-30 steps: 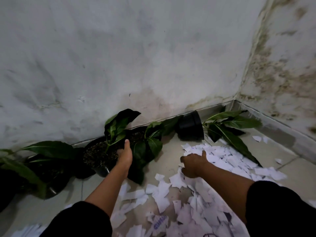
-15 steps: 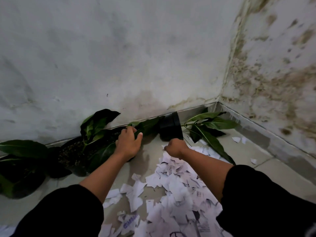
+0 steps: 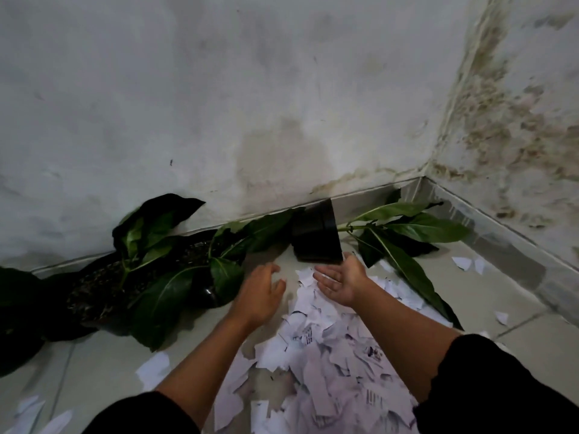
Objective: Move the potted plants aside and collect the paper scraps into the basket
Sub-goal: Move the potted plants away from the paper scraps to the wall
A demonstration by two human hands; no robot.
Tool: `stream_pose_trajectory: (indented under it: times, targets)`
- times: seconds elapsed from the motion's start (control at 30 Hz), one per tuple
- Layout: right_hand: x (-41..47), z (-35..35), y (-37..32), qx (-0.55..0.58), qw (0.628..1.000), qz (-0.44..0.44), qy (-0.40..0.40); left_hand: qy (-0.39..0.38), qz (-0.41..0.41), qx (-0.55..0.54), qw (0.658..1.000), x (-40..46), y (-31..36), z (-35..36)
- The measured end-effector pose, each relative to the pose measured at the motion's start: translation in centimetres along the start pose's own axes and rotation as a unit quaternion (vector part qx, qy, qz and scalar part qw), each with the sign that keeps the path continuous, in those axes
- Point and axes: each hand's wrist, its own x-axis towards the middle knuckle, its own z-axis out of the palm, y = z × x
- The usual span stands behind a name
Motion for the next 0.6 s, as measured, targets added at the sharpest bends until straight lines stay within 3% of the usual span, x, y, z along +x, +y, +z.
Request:
stream_pose_trajectory:
  times: [0.3,0.4,0.5,0.6]
  targets:
    - [4.9,-0.1,-1.0,0.102,0.993,0.048,-0.040,-0.122,-0.027,0.032,0.992,1.2,-2.0,5.8]
    - [5.4,-0.5,-1.0,0.149,0.987,0.044,-0.034,-0.104,-0.016,0.020,0.994,1.2,-1.8,7.0]
    - [5.2,-1.2,0.4,0.179,0.982,0.031,-0.045,-0.009,-0.085,-0.102,0.991,1.9,-1.1,6.8]
    - [4.5,-2.0,1.9,0.111,0.993,0.017,-0.037,0.033,-0.142,-0.320,0.936,3.2,0.1,5.7]
